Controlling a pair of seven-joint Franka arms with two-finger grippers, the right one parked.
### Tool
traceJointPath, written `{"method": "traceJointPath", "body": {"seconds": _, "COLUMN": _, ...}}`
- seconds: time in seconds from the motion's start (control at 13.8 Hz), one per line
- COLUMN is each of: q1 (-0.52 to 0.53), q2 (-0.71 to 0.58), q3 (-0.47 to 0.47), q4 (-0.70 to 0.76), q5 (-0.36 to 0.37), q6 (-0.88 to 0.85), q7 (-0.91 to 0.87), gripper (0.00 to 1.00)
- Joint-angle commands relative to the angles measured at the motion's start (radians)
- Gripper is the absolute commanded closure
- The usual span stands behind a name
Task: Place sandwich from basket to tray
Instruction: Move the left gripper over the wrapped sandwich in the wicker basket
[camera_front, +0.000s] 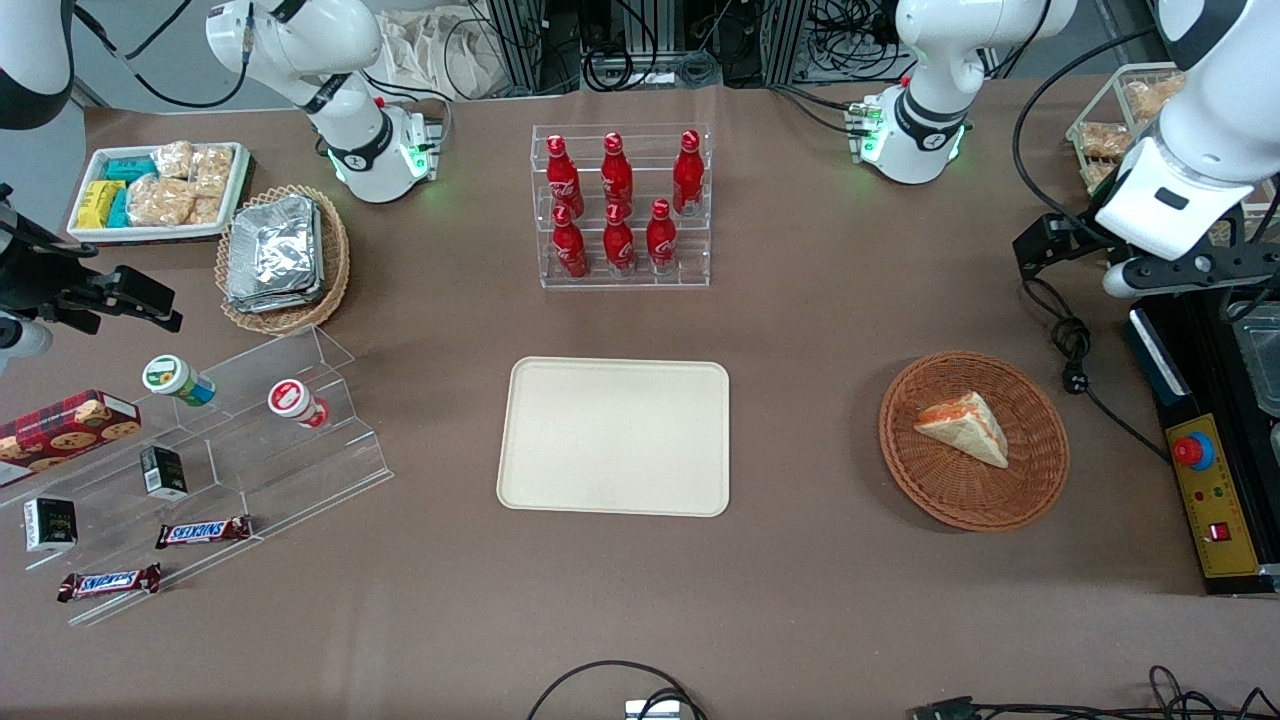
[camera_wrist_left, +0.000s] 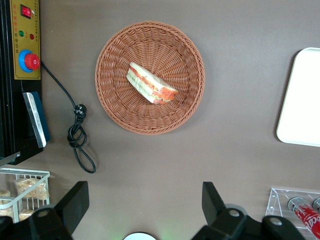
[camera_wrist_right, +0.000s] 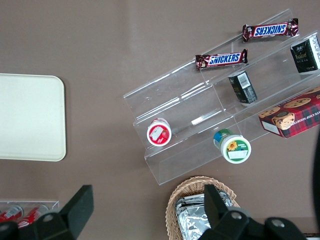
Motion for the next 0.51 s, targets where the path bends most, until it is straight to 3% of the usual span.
{"method": "traceJointPath", "body": {"seconds": 0.0, "q1": -0.003, "q2": 0.035, "q3": 0.005, "q4": 0.03, "q5": -0.014, "q6": -0.02, "q7": 0.019, "gripper": 0.0}}
{"method": "traceJointPath", "body": {"seconds": 0.29, "q1": -0.002, "q2": 0.052, "q3": 0.009, "q4": 0.028, "q5": -0.015, "q6": -0.017, "q7": 0.014, "gripper": 0.0}}
{"method": "traceJointPath", "body": {"seconds": 0.44, "q1": 0.007, "q2": 0.087, "q3": 0.017, "q4": 0.026, "q5": -0.05, "q6": -0.002, "q7": -0.082, "gripper": 0.0}}
